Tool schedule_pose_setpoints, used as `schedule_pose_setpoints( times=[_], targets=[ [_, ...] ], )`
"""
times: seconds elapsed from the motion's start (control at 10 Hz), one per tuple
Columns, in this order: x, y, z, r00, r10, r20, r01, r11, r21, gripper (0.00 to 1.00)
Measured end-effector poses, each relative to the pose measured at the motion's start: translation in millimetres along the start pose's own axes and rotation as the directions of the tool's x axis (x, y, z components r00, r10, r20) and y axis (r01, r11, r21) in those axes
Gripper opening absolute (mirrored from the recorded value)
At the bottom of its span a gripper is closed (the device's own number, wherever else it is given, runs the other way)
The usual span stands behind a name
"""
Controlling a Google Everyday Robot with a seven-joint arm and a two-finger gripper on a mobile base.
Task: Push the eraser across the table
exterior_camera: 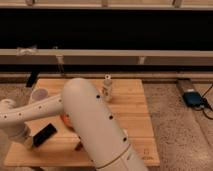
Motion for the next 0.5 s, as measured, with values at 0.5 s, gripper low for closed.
schedule_pose_setpoints(
  times=[0.5],
  targets=[
    [-8.9,-3.7,-4.5,1.0,0.028,-0.013,-0.028,0.999,-0.026,0.0]
  ],
)
